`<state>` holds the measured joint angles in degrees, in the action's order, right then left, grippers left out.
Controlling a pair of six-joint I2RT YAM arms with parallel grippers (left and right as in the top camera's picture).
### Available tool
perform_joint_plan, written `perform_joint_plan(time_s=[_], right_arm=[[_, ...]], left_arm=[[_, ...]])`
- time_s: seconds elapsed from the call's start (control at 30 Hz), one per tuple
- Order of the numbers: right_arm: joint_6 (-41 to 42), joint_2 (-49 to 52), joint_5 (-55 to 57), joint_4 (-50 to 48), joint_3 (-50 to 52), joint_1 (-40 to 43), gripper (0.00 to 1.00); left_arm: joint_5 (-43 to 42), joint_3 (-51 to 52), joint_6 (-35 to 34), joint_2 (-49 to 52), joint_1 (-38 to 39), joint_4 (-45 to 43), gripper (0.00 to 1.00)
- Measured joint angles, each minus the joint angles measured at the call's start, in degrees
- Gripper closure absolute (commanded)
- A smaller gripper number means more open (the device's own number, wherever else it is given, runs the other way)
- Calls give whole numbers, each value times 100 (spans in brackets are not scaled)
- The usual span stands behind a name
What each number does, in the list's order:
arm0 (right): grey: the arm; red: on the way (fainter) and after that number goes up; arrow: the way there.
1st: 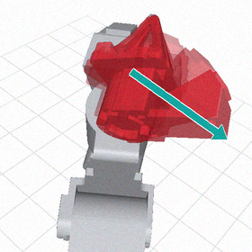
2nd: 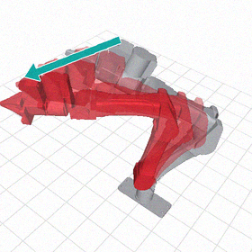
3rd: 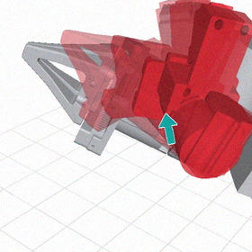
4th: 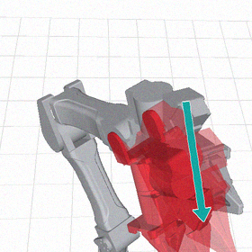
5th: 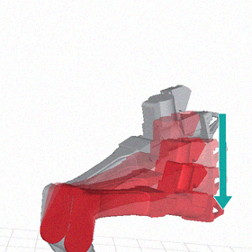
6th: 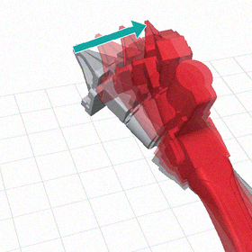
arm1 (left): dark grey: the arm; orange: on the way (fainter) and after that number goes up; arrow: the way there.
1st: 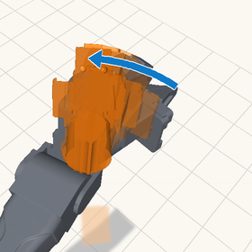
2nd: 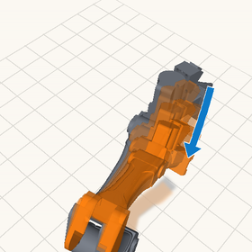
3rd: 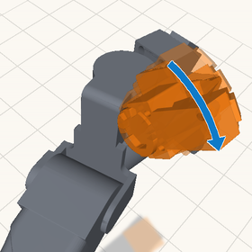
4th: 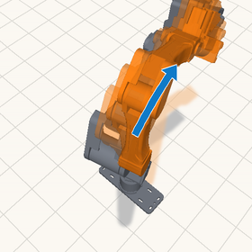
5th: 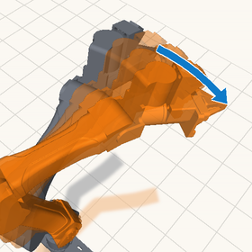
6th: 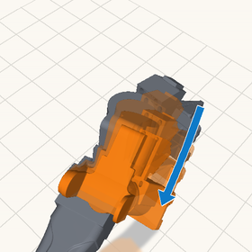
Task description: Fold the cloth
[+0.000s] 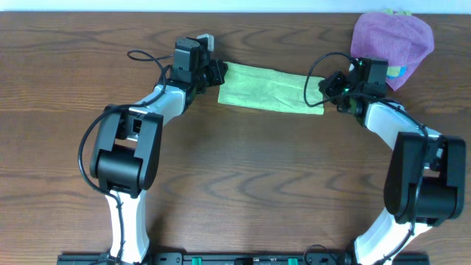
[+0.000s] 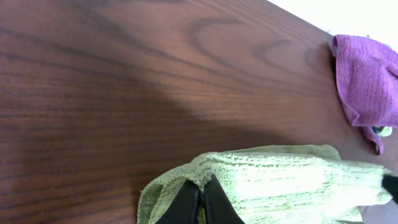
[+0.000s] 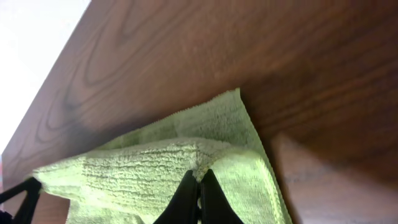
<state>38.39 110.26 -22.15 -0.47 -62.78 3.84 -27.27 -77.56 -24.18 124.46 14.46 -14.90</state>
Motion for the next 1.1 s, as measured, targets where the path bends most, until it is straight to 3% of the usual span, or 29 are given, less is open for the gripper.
perform_joint_plan(time_s=[0.37,0.83,1.1], right_arm=[[0,391,98,-37,-323,0,98],[-46,391,98,861,-435,0,98],[-133,391,120,901,-435,0,98]], left_arm=[[7,-289,109,31,0,20,95],[22,-306,350,48,0,898,94],[-63,-306,365,48,0,1176,94]])
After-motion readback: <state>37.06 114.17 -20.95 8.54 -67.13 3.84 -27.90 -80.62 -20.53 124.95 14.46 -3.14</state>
